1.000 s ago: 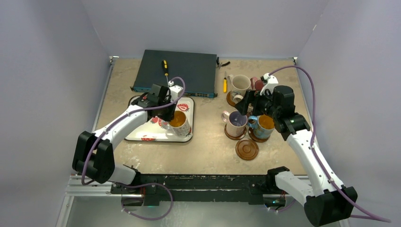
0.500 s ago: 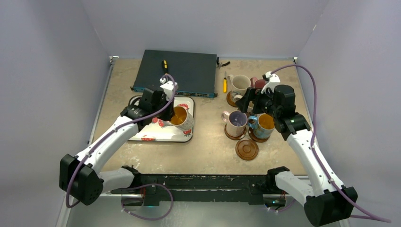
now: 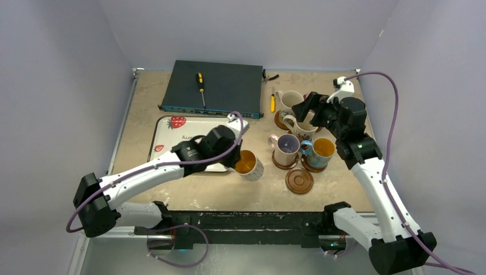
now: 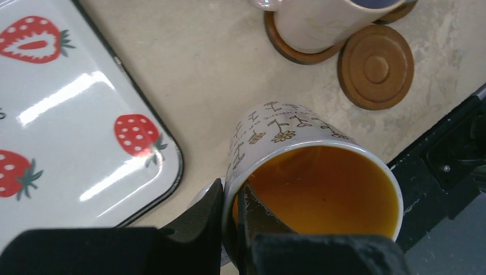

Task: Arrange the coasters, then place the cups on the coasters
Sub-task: Place the cup on the coaster.

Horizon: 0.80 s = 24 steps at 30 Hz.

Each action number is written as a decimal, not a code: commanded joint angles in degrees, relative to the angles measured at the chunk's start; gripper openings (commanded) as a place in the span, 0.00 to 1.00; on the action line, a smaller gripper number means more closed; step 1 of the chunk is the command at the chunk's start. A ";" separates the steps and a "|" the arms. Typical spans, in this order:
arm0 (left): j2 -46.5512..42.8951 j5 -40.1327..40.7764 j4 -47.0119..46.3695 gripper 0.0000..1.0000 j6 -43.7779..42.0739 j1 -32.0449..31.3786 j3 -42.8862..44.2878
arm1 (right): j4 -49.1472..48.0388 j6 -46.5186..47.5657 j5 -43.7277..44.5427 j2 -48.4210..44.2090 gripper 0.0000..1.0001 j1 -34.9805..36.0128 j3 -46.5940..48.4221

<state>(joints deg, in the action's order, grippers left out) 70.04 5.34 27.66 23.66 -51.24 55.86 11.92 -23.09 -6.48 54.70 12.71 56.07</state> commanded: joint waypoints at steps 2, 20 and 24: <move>5.13 6.24 -10.71 0.00 5.86 -8.83 7.88 | -4.35 -2.84 5.47 -1.32 0.98 -0.17 5.59; 28.01 7.07 -11.28 0.00 2.65 -17.52 28.33 | -11.68 -4.11 16.58 -14.78 0.98 -0.19 3.74; 33.49 6.44 -8.83 0.00 2.22 -18.57 34.66 | -12.41 -5.31 17.72 -16.68 0.98 -0.22 2.80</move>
<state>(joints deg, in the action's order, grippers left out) 101.25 11.33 22.85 25.93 -68.64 81.76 3.05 -27.03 8.08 39.51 12.60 59.99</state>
